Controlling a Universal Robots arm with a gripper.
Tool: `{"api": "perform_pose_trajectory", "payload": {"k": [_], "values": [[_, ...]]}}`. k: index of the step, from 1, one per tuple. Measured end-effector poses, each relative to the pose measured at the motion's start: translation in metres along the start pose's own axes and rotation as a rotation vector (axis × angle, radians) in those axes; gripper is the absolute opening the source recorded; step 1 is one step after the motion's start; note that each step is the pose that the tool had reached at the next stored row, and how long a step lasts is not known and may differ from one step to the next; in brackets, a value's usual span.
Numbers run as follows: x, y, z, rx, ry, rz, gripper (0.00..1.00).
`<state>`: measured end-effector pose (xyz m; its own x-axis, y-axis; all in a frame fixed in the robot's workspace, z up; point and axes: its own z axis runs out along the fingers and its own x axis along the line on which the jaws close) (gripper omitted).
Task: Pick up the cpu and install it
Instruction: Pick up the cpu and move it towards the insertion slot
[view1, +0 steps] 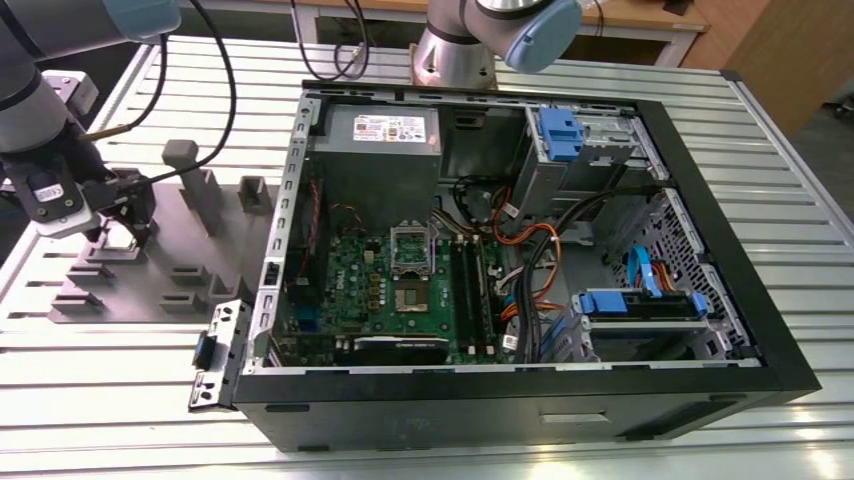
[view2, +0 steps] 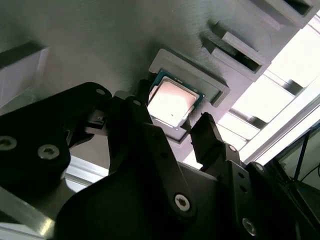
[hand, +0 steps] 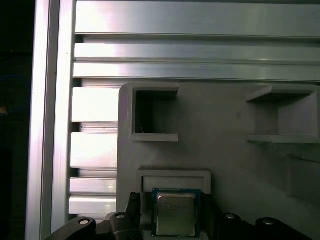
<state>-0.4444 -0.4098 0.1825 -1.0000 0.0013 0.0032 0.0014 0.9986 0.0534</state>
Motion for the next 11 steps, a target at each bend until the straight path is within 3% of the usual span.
{"api": "perform_pose_trajectory", "payload": {"k": [7, 11], "values": [[0.0000, 0.0000, 0.0004, 0.0046, 0.0001, 0.000, 0.60], [0.0000, 0.0000, 0.0007, 0.0116, -0.0001, 0.000, 0.51]]}}
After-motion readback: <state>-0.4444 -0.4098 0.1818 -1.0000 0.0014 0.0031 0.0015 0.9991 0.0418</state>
